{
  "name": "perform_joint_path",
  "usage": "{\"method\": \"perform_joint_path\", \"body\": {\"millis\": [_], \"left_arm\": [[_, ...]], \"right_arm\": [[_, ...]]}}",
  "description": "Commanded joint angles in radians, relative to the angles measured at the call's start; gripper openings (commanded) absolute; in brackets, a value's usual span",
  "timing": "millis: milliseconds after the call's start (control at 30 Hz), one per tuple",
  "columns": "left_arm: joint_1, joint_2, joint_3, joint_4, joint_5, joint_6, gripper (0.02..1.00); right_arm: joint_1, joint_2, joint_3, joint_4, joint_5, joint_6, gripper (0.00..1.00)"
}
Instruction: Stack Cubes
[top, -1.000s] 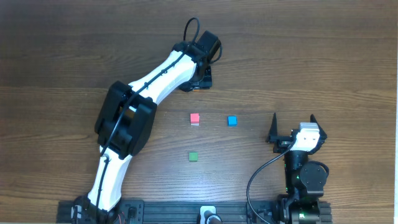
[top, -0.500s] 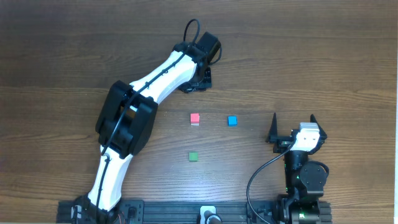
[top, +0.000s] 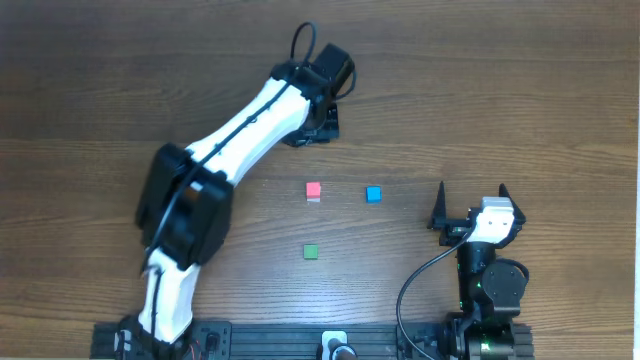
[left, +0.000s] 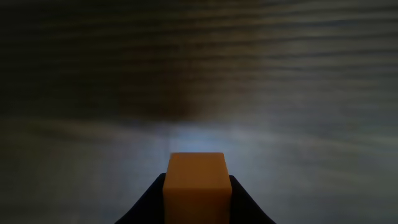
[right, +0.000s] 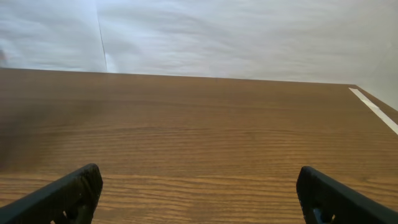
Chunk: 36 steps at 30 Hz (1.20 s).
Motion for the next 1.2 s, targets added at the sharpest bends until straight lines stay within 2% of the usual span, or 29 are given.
{"method": "perform_joint_path", "body": {"millis": [33,300,433,1200], "left_arm": [[-0.048,-0.209,-0.076,-0.021,-0.042,-0.072,0.04],[-0.142,-0.367,-0.395,0.117,-0.069,-0.177,0.04],[-0.178,-0.358,-0.406,0.13,-0.101,-0.191,0.04],[-0.18,-0.274,-0.406,0.095,-0.049,-0.199,0.04]], "right_arm": [[-0.005,-0.008,-0.006,-0.003,-0.008,-0.005,0.991],[-0.005,-0.008,-0.006,-0.003,-0.008,-0.005,0.993],[-0.005,-0.008,-0.006,-0.003,-0.008,-0.005,0.993],[-0.005,-0.008,-0.006,-0.003,-0.008,-0.005,0.993]]}}
